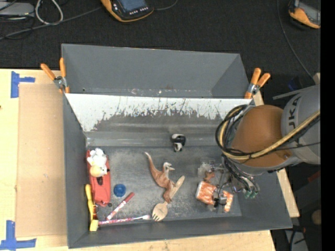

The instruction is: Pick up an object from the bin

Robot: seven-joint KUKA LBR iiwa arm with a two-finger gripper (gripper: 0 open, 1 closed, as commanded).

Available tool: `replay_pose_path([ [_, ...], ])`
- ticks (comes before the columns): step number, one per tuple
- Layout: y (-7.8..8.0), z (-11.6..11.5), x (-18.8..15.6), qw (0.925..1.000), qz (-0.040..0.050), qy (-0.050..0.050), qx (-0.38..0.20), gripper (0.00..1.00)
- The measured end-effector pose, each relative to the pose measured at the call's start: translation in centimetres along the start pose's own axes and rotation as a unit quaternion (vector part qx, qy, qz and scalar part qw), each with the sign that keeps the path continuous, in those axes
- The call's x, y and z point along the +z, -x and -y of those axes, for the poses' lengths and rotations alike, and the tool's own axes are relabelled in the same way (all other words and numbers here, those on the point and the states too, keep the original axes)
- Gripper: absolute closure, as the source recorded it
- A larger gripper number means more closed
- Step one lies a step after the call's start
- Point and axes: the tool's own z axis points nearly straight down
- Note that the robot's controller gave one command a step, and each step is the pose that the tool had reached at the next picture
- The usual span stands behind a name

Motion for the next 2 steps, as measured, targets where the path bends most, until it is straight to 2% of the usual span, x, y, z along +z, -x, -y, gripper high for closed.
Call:
replay_pose_path([
  [1,-0.67,2.25,1.05,0.9966,0.0015,0.0,0.083,1.0],
  [2,-0.66,2.24,1.05,0.9966,0.0015,0.0,0.082,1.0],
])
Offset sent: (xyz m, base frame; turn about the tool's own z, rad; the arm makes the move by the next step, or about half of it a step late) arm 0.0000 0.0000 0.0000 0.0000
